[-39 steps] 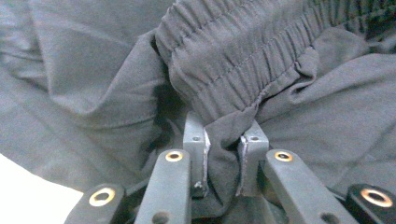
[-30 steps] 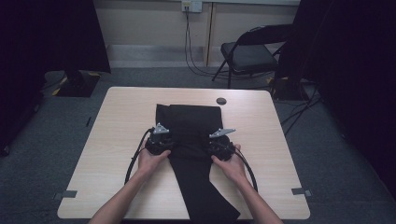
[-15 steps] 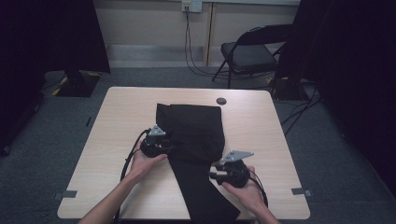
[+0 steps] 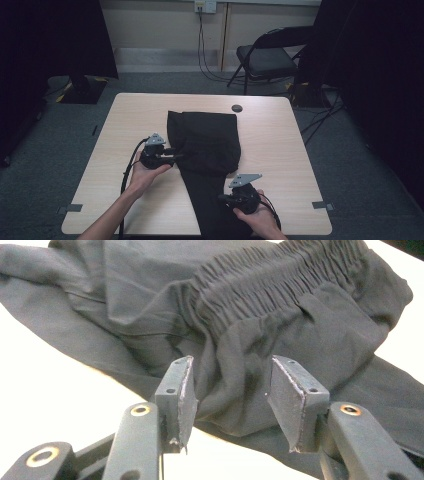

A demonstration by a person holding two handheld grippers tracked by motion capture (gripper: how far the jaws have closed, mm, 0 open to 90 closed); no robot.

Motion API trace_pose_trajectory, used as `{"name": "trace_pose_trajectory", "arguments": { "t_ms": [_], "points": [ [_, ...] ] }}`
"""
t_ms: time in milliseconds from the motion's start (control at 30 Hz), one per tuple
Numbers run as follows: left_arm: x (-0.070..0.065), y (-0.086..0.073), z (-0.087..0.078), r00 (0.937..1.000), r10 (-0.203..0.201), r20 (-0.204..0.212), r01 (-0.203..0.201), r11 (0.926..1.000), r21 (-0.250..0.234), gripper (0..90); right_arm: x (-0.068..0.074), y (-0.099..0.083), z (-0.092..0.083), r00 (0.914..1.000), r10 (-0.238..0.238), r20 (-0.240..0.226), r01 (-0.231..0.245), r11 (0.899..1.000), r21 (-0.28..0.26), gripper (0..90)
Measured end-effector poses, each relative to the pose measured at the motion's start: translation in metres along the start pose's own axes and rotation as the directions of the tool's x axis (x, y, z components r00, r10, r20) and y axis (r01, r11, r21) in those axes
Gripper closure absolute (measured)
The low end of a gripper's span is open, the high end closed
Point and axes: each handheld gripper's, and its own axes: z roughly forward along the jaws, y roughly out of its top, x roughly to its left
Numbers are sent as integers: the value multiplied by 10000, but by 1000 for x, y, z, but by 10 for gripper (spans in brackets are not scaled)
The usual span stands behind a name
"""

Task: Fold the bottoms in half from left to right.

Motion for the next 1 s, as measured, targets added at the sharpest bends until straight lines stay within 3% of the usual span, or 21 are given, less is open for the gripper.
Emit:
{"name": "trace_pose_trajectory", "arguments": {
  "t_ms": [100,167,300,467,567,600,633,733,833,900,1000],
  "points": [
    [1,1,-3,9999,-104,-25,104,9998,-149,527,13,7,-5,9992,-233,-332,221,9991,-361,899],
    [1,2,-4,9999,-125,-56,124,9997,-222,527,21,14,-5,9963,-306,-798,259,9980,-581,900],
    [3,1,-5,9999,-111,-95,109,9997,-207,527,48,34,7,9831,-816,-1638,698,9946,-763,900],
    [5,1,-7,9999,-106,-101,103,9996,-261,527,88,63,39,9491,-1538,-2747,1364,9873,-815,900],
    [7,-1,-8,9999,-120,-122,118,9998,-184,527,107,68,61,9271,-1659,-3362,1519,9861,-677,894],
    [7,-1,-8,9998,-139,-117,137,9998,-155,527,112,68,65,9182,-1671,-3593,1537,9859,-659,826],
    [7,-2,-8,9999,-114,-115,112,9999,-129,527,114,68,67,9181,-1703,-3578,1592,9854,-604,732],
    [6,-2,-9,9999,-93,-64,93,9999,-115,527,102,71,58,9335,-1422,-3293,1220,9892,-812,709],
    [6,-3,-6,9999,-95,-42,95,9999,37,525,76,68,48,9607,-1049,-2570,841,9923,-905,728],
    [5,-4,-5,10000,-46,-36,47,9999,146,523,61,59,45,9783,-977,-1825,883,9944,-586,745],
    [3,-4,-3,10000,9,4,-9,9997,243,520,48,43,43,9840,-900,-1539,895,9959,-98,733]
  ]
}}
